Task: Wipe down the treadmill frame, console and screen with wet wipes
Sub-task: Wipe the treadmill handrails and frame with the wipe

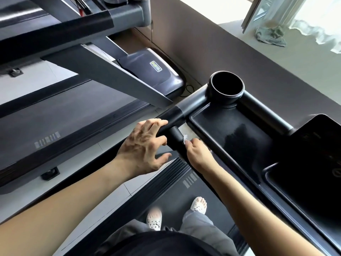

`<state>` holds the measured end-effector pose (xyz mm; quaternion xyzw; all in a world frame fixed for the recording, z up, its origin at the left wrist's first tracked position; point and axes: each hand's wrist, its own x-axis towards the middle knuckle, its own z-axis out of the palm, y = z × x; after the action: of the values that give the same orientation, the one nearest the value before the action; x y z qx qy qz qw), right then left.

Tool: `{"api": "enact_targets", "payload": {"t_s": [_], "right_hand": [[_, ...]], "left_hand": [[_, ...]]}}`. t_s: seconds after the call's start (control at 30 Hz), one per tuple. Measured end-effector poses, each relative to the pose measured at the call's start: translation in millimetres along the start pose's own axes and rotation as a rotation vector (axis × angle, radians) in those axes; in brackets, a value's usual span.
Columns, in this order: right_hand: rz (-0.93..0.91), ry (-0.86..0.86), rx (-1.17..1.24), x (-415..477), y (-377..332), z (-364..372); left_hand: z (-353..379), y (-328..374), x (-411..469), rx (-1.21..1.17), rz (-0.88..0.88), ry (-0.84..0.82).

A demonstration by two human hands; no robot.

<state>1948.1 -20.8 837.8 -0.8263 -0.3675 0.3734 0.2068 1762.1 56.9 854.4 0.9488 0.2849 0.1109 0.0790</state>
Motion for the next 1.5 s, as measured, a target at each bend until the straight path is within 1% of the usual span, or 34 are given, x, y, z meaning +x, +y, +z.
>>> {"api": "enact_targets", "payload": {"t_s": [0.07, 0.13, 0.17, 0.27, 0.37, 0.47, 0.6, 0.67, 0.83, 0.9, 0.97, 1.0, 1.07, 1.1, 1.13, 1.17, 1.23, 1.27, 1.3, 1.37, 1.43, 1.47, 1.5], "right_hand": [[0.026, -0.054, 0.109, 8.4, -2.4, -2.3], [0.036, -0.063, 0.198, 10.7, 2.2, -7.3], [0.021, -0.051, 0.179, 8.4, 6.3, -11.0], [-0.036, 0.021, 0.002, -9.1, 25.4, -22.3], [-0.035, 0.064, -0.094, -29.3, 47.5, -29.6], [-0.016, 0.073, -0.092, -24.5, 38.4, -22.7], [0.046, 0.052, 0.055, 0.9, 4.9, -4.8], [0.045, 0.064, 0.042, -0.7, 4.4, -4.7], [-0.034, 0.209, -0.157, -46.1, 40.4, -23.5], [-0.106, 0.271, -0.228, -60.6, 46.6, -30.9], [-0.211, 0.351, -0.231, -66.9, 40.4, -39.0], [-0.266, 0.374, -0.179, -67.7, 33.7, -41.7], [-0.350, 0.359, -0.014, -68.0, 15.2, -41.3], [-0.371, 0.334, 0.064, -67.4, 7.2, -39.5], [-0.376, 0.302, 0.135, -65.1, 4.0, -35.2], [-0.373, 0.262, 0.189, -64.3, 1.0, -31.6], [-0.377, 0.162, 0.271, -61.5, 4.5, -27.3], [-0.386, 0.119, 0.279, -60.7, 8.4, -27.7], [-0.411, 0.060, 0.250, -62.0, 13.0, -31.1], [-0.439, -0.030, 0.273, -66.0, 20.2, -38.8], [-0.474, -0.076, 0.291, -71.1, 28.3, -48.5], [-0.505, -0.029, 0.242, -70.7, 33.8, -51.9], [-0.551, 0.056, 0.155, -67.6, 40.2, -54.2]], "left_hand": [[0.1, -0.3, -0.2, -0.001, 0.003, 0.006], [1.0, 0.0, -0.7, -0.004, -0.001, 0.011], [1.4, 0.0, -1.0, -0.008, -0.001, 0.017], [2.0, 0.3, -1.0, -0.012, 0.007, 0.031], [3.0, 1.1, -1.1, -0.008, 0.010, 0.048], [2.6, 1.5, -1.1, -0.010, 0.006, 0.055], [3.0, 1.2, -0.9, -0.011, -0.002, 0.059], [3.9, 0.6, -0.9, -0.016, -0.004, 0.076], [7.5, -0.2, -1.1, -0.033, 0.009, 0.128], [9.2, -0.3, -1.2, -0.060, -0.025, 0.144], [9.8, 5.9, -0.3, -0.145, -0.081, 0.179], [10.7, 12.5, -0.6, -0.198, -0.107, 0.234], [12.9, 33.4, -6.8, -0.289, -0.195, 0.367], [14.4, 47.5, -10.8, -0.362, -0.269, 0.405], [16.0, 62.7, -13.8, -0.491, -0.374, 0.394], [16.2, 78.2, -15.1, -0.694, -0.512, 0.333], [18.5, 102.8, -10.6, -1.201, -0.817, 0.204], [22.8, 110.2, -7.2, -1.411, -0.952, 0.189], [27.7, 120.7, -7.3, -1.563, -1.065, 0.242], [37.3, 134.2, -6.3, -1.668, -1.184, 0.392], [46.8, 148.4, -7.9, -1.653, -1.249, 0.528], [53.3, 152.2, -7.9, -1.605, -1.275, 0.577], [57.7, 153.7, -7.1, -1.543, -1.315, 0.633]]}}
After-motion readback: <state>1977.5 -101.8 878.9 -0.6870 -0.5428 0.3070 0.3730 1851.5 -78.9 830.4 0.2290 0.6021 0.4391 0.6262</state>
